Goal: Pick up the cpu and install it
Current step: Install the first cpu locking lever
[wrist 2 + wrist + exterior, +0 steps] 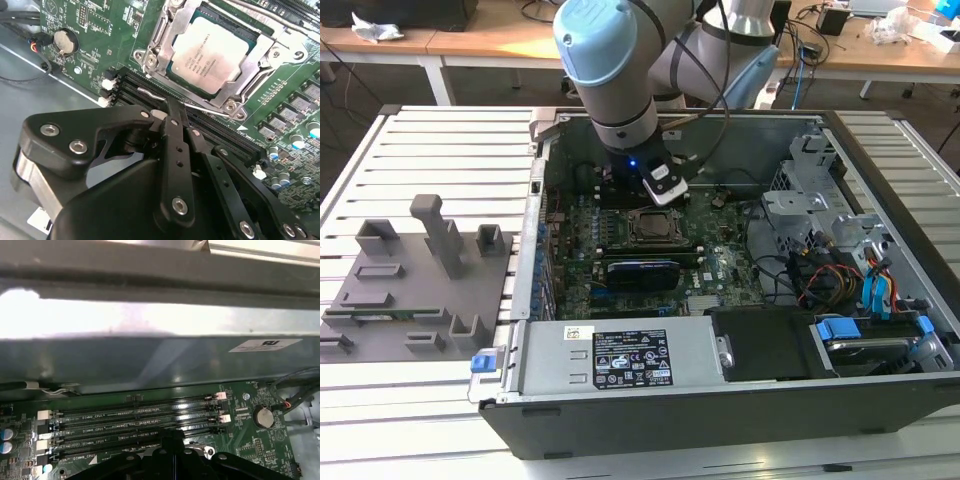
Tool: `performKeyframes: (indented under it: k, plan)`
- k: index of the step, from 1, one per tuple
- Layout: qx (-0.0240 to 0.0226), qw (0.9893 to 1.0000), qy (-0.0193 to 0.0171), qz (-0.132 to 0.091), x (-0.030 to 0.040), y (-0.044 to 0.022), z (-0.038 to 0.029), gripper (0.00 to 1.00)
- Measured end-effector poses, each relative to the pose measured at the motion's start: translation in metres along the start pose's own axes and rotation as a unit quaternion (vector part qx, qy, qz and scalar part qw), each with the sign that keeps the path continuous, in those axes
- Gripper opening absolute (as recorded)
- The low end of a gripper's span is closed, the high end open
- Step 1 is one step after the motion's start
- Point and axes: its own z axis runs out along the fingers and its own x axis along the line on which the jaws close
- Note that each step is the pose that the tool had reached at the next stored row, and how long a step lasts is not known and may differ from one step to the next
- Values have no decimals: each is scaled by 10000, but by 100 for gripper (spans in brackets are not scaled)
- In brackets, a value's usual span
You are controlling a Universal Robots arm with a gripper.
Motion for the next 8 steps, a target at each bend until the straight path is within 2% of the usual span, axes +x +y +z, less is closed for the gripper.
performKeyframes:
  k: [4, 8]
  plan:
    - [72, 9996, -73, 250, 6, -6, 19, 11]
    - [93, 9994, -97, 330, 24, 12, 24, 11]
